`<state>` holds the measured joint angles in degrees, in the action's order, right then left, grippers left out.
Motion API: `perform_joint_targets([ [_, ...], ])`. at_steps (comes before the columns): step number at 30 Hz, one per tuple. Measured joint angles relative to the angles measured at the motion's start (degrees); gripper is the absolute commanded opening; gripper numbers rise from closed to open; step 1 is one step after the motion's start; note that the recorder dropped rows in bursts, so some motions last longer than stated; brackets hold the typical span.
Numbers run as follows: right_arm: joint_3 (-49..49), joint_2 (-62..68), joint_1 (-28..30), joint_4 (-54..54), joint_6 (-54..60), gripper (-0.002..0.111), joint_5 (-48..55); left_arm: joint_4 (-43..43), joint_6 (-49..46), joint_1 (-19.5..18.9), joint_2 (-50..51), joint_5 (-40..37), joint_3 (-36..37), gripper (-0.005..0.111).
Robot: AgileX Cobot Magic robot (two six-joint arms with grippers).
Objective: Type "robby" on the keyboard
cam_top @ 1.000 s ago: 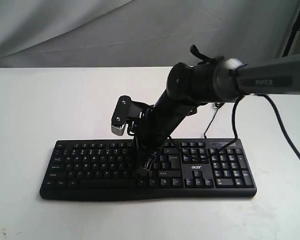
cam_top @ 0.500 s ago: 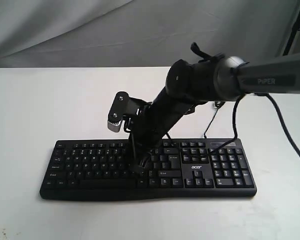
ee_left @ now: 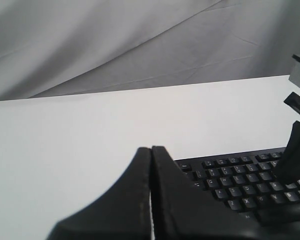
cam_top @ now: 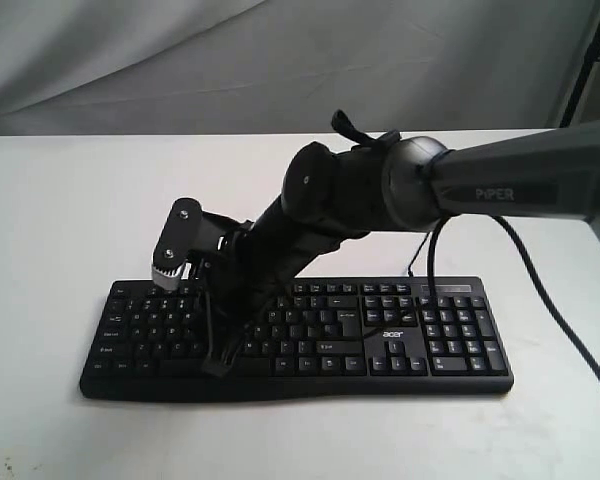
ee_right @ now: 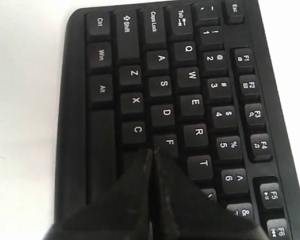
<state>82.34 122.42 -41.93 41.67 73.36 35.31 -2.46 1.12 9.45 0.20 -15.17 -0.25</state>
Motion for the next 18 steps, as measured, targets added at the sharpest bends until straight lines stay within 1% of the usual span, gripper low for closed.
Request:
perform_joint_targets([
  [9,0.00,1.48,0.00,0.51,-0.10,0.000,-1.00,0.00,0.00,0.00,0.00,0.00,0.00,0.000],
  [18,0.00,1.48,0.00,0.37,-0.10,0.000,0.32,0.00,0.00,0.00,0.00,0.00,0.00,0.000],
])
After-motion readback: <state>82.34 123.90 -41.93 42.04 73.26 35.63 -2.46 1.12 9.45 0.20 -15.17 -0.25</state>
